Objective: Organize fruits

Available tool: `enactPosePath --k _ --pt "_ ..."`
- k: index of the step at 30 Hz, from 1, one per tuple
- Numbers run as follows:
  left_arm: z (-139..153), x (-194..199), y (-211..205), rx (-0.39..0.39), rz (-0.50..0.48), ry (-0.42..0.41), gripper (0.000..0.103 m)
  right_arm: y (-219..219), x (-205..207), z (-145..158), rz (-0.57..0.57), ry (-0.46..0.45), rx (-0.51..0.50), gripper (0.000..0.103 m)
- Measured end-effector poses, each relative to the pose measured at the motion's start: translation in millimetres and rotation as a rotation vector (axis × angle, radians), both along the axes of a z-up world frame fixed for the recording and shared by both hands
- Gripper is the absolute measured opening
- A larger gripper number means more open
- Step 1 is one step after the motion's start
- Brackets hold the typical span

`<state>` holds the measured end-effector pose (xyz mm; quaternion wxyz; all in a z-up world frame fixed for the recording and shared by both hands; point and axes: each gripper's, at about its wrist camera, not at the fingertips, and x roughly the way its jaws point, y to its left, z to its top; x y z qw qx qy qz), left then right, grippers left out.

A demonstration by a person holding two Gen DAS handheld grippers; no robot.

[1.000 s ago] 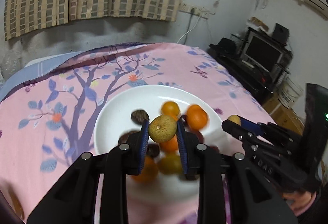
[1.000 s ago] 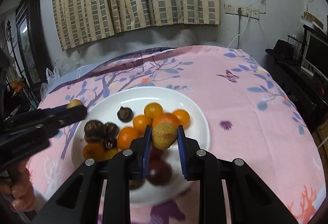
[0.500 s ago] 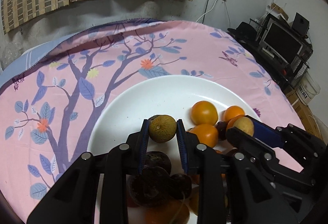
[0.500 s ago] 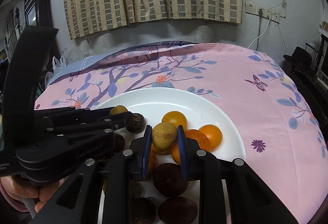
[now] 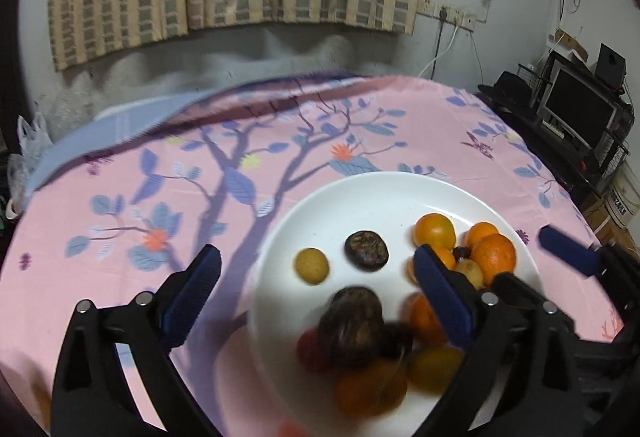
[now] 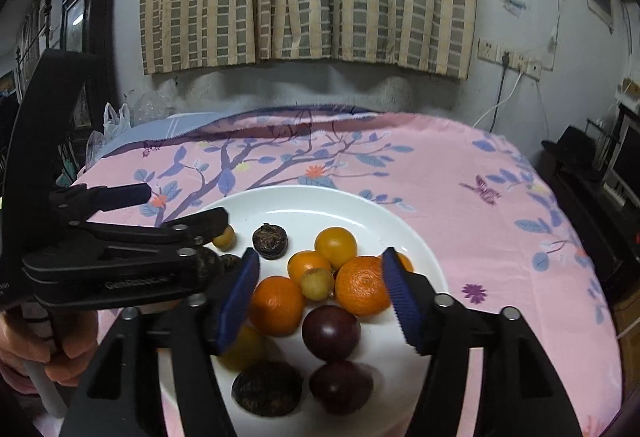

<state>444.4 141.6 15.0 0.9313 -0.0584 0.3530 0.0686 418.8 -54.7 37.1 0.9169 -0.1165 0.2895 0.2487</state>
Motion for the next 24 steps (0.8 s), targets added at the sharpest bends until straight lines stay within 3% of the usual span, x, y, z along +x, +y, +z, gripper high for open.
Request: enactPosePath --k 5,13,21,24 --pt "15.7 -52.5 -4.8 0.033 -0.015 -0.002 0.098 -19.7 -43.1 11.2 0.010 -0.012 -0.002 0.083" --pt "15.7 -141.8 -26.8 0.049 -0.049 -0.004 0.098 -61.5 -99.4 -7.9 -0.043 0.011 -0.008 0.086" --pt "2.3 -199.9 -48.4 0.066 -0.075 0.004 0.098 -91.0 -134.8 -35.8 -0.070 0.062 0.014 0.089" --pt "-7.6 -217.3 -55.3 0.090 -0.081 -0.003 0.098 -93.7 -152.6 -38.7 -0.071 0.040 0.007 0.089"
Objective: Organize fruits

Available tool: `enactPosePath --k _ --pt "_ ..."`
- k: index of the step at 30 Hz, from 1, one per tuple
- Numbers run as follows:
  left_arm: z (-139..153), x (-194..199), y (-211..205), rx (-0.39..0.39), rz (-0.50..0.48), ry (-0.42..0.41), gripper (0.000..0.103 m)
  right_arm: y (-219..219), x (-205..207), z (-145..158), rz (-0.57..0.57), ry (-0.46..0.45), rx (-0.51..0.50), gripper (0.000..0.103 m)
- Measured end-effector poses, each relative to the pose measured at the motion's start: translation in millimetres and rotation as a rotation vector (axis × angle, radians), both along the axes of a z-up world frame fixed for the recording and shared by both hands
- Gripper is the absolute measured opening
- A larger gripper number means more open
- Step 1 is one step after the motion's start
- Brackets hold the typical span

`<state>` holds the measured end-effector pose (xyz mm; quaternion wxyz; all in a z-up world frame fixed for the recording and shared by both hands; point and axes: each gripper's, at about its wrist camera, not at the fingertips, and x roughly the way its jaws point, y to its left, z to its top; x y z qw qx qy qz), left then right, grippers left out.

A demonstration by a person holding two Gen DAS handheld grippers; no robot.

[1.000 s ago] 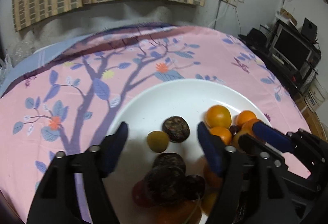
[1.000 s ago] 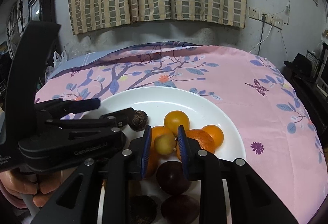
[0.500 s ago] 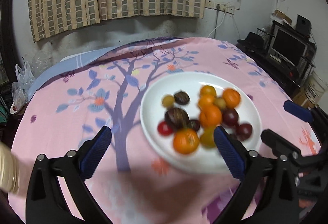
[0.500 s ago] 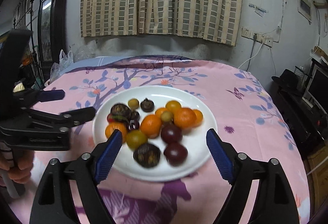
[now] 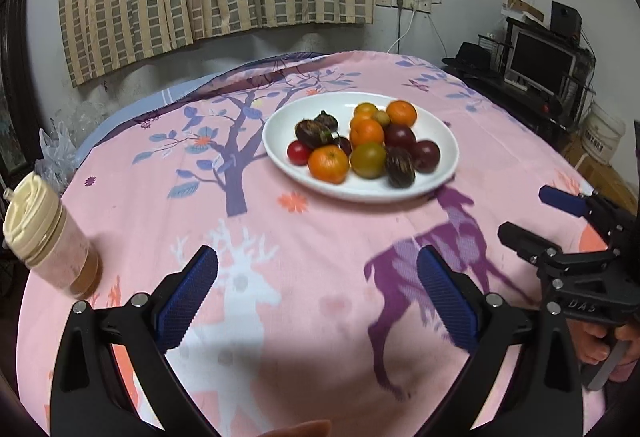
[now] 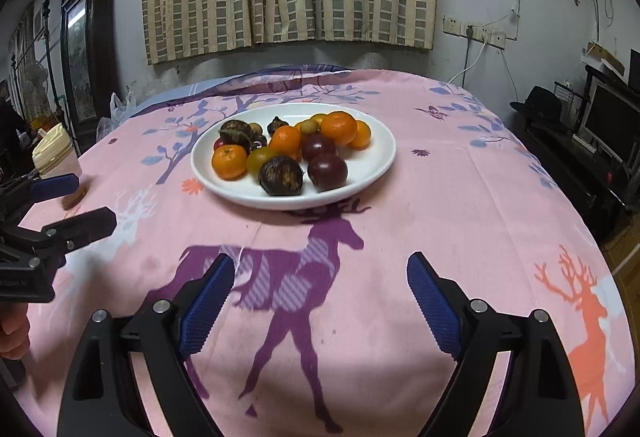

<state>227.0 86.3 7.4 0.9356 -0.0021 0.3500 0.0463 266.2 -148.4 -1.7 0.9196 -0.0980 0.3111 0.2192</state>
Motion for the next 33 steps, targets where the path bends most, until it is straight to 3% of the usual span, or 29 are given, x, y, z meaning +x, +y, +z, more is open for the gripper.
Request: enactPosePath --k 5,10,33 --pt "-11.3 -9.8 -4.6 -0.005 0.000 0.033 0.098 -1.7 -22.7 3.4 0.020 -0.046 0.001 0.092" --pt "-9.5 -17.9 -9.1 0.021 0.003 0.001 0.098 3.6 -34.9 7.0 0.053 -0.098 -0.033 0.092" --pt "-6.6 -24.5 -10.1 0.028 0.008 -0.007 0.098 3.1 -35.5 7.2 0.066 -0.077 -0.023 0.092"
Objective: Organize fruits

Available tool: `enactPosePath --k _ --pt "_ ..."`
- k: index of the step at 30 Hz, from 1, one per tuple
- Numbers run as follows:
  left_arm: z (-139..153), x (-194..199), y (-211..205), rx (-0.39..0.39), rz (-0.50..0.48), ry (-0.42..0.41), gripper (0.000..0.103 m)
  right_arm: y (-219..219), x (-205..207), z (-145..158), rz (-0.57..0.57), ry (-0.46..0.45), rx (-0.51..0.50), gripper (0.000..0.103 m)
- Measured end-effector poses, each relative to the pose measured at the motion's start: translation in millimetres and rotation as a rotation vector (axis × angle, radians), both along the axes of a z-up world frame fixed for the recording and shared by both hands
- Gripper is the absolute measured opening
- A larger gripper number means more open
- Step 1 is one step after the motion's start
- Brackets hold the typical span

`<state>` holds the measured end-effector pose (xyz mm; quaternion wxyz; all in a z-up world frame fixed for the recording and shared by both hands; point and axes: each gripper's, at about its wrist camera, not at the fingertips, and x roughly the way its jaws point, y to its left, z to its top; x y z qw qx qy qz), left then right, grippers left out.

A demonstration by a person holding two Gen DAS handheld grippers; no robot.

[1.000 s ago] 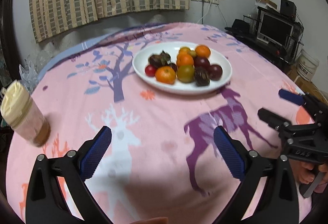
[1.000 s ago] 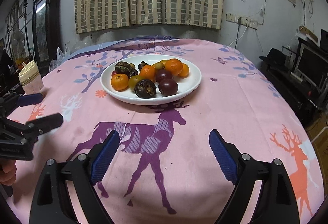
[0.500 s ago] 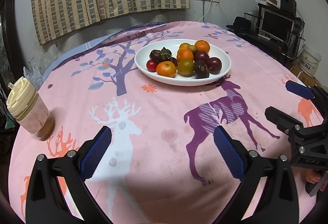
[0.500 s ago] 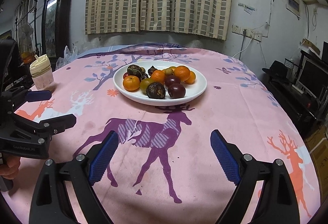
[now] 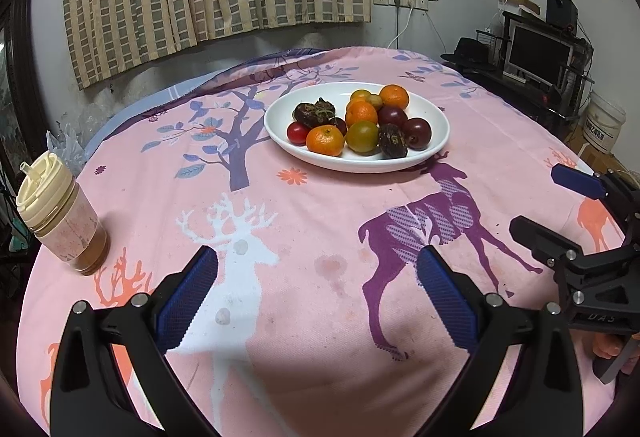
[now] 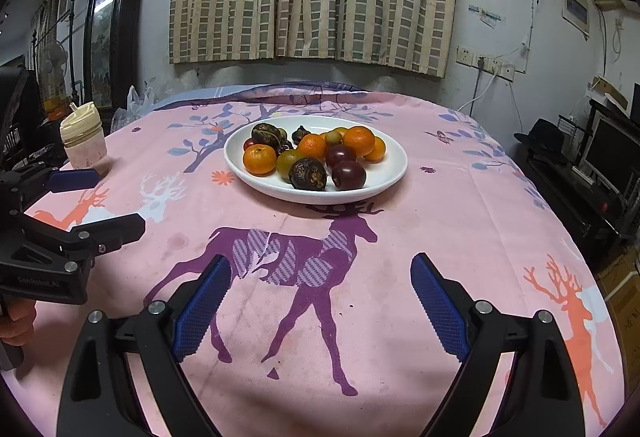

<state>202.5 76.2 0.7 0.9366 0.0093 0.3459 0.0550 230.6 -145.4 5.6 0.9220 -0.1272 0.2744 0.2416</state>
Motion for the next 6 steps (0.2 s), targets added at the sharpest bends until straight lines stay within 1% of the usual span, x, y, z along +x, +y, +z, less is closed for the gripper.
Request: enactPosePath --k 6 --pt "2.8 -1.9 3.7 -0.015 0.006 -0.006 0.098 0.2 0.2 -1.1 0.001 0.004 -0.001 0.092"
